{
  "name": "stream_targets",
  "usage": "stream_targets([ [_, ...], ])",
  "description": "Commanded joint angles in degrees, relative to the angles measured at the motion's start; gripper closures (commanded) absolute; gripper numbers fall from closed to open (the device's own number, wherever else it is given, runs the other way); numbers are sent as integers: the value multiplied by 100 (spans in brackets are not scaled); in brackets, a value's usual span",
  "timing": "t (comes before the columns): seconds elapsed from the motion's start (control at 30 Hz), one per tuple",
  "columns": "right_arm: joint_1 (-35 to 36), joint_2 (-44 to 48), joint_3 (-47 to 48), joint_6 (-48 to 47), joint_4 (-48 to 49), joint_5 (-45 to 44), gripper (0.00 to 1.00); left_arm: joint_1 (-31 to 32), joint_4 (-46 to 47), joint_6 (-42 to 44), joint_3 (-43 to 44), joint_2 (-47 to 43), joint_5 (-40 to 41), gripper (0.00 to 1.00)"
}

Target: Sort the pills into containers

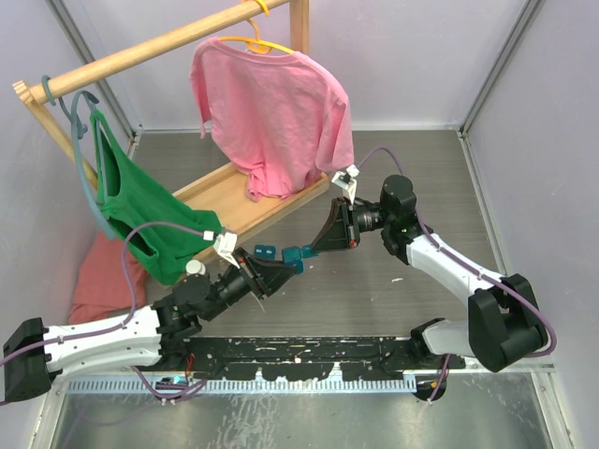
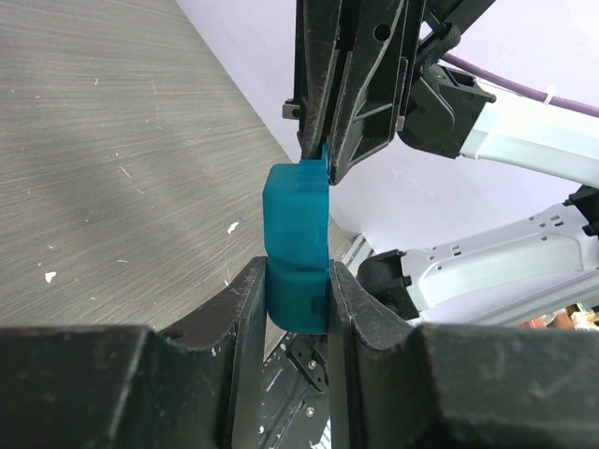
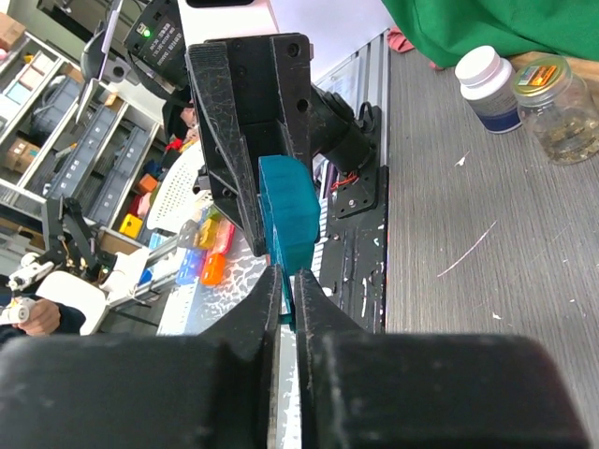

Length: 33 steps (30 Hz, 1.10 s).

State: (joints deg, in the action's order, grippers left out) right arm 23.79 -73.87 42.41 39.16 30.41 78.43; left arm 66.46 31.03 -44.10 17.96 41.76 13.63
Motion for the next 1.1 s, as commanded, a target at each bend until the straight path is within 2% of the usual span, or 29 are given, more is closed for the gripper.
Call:
stream_targets([
  [0.0,48,124,48,48,290,122,94,-20,375,64,112,-35,8,86],
  [0.03,52,120,48,38,290,123,98,-19,331,60,112,-40,36,80],
  [0.13,50,81,52,-35,251,140,99,-23,127,97,112,-100,80,63],
  [0.23,49,45,109,-317,-41,144,99,-22,-361,107,131,-234,183,40],
  [0.4,49,-92,381,-1619,-1524,35,99,-25,-1416,300,175,-623,320,15],
  [0.47,41,-213,668,-2759,-2820,-176,99,-20,-2030,404,261,-831,376,9],
  [0.57,95,-727,1835,-5742,-6094,-1038,99,-19,-2890,529,409,-1185,351,7],
  [0.67,180,-1545,2636,-7713,-8201,-2025,98,-26,-3381,616,419,-1542,228,8],
  [0.73,269,-1914,2825,-8521,-8910,-2610,98,-21,-3532,677,384,-1724,79,8],
  [0.87,524,-2118,2800,-9069,-9236,-3575,97,-19,-3797,666,274,-1988,-16,9],
  [0.97,769,-2677,3325,-9722,-10272,-3783,97,-21,-3849,626,191,-2093,-42,10],
  [1.07,1035,-3261,3773,-9965,-10824,-4086,97,-21,-3773,606,81,-2168,-82,10],
])
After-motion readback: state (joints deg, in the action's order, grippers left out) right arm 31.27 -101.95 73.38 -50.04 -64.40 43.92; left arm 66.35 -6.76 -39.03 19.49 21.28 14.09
